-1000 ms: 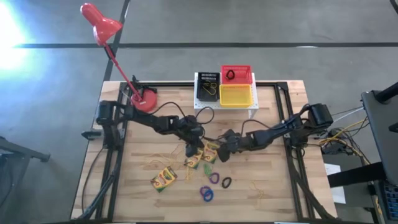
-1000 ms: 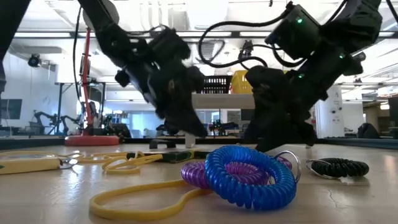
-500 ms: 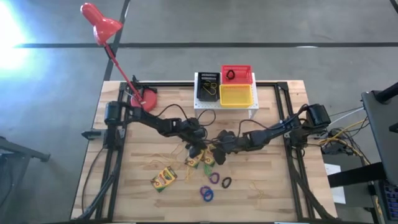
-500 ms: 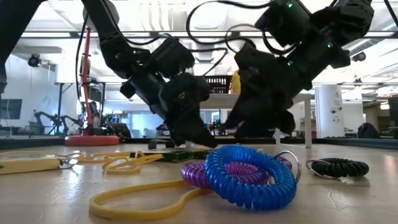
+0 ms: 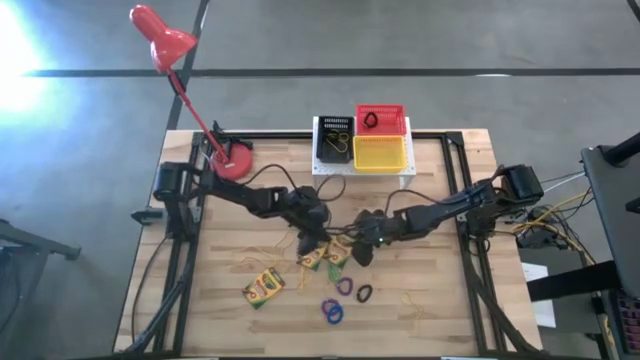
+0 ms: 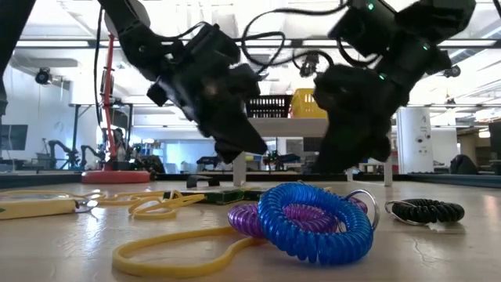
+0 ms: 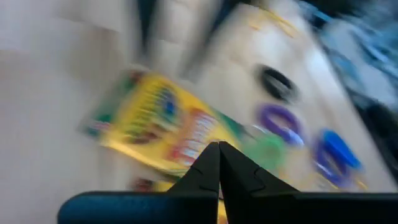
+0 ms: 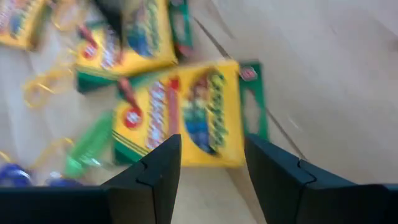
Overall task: Pick & Place Office Desk Supplies
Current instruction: Put the yellow crayon box into the yellow bin on the shelf
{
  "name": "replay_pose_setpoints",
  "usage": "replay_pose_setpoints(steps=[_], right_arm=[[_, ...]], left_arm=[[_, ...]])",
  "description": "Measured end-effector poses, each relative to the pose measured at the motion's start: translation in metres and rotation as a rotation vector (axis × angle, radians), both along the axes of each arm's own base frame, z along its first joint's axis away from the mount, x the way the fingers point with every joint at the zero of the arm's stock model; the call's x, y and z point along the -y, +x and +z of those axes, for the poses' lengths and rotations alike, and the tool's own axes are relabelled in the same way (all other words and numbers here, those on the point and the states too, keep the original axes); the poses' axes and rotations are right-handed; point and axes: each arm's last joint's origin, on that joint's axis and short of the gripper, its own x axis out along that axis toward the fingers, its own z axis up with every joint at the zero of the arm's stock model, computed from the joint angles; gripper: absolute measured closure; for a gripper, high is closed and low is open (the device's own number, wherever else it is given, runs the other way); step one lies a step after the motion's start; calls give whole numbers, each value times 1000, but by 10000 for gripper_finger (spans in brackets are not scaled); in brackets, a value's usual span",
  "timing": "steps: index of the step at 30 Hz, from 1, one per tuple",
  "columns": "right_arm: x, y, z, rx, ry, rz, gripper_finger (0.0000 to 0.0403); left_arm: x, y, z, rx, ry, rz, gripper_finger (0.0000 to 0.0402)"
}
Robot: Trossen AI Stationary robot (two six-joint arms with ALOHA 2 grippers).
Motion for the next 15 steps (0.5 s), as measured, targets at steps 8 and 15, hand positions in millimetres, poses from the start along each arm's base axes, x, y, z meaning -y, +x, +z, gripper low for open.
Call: replay_pose_setpoints(steps=[8, 15], right_arm=[[14, -3, -14, 36, 126, 22, 194], [23, -4, -19, 41, 174, 32, 152]], left_arm=[[19, -6, -9, -33, -82, -190, 396], [41, -4, -27, -112, 80, -48, 396]])
